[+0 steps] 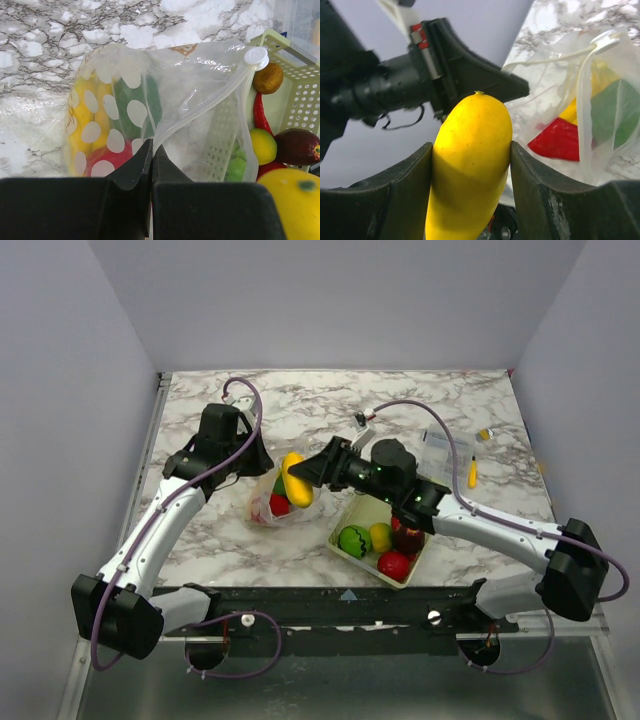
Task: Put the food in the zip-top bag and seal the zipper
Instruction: Place the fake fruit in the zipper food storage bag.
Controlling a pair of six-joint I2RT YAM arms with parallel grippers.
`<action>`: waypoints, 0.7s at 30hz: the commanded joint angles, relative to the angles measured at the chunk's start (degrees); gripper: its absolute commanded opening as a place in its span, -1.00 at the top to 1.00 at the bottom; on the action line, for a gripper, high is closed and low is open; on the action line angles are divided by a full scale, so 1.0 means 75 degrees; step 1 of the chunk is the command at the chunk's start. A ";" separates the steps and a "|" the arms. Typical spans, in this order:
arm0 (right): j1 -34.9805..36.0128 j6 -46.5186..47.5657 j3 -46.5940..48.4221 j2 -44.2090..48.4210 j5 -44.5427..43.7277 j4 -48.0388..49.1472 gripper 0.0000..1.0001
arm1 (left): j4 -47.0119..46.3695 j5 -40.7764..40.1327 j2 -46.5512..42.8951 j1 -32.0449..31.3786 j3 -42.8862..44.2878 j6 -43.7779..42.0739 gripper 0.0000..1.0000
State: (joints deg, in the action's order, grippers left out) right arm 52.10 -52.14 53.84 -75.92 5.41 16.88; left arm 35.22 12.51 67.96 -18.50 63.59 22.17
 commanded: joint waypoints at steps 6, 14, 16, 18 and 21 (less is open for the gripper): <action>0.0478 -0.0585 0.1941 -0.1370 -0.2746 -0.2665 0.99 | -0.0179 0.0148 -0.0301 -0.0006 -0.0081 0.0008 1.00; 0.0934 -0.0793 0.2115 -0.1900 -0.4134 -0.3171 0.94 | -0.0400 0.0583 -0.0457 0.0110 -0.0175 0.0055 1.00; 0.0981 -0.0809 0.2117 -0.2046 -0.4381 -0.3170 0.92 | -0.0574 0.0974 -0.0499 0.0111 -0.0214 0.0086 1.00; 0.1039 -0.0763 0.2168 -0.2214 -0.4634 -0.3146 0.88 | -0.0720 0.1187 -0.0548 0.0111 -0.0304 0.0131 1.00; 0.1170 -0.0592 0.2247 -0.2388 -0.5093 -0.2983 0.86 | -0.0673 0.1188 -0.0500 0.0111 -0.0289 0.0137 1.00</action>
State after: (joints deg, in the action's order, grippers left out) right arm 59.70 -57.10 69.28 -91.68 -24.34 -4.91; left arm 32.27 17.56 65.25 -17.96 62.04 22.57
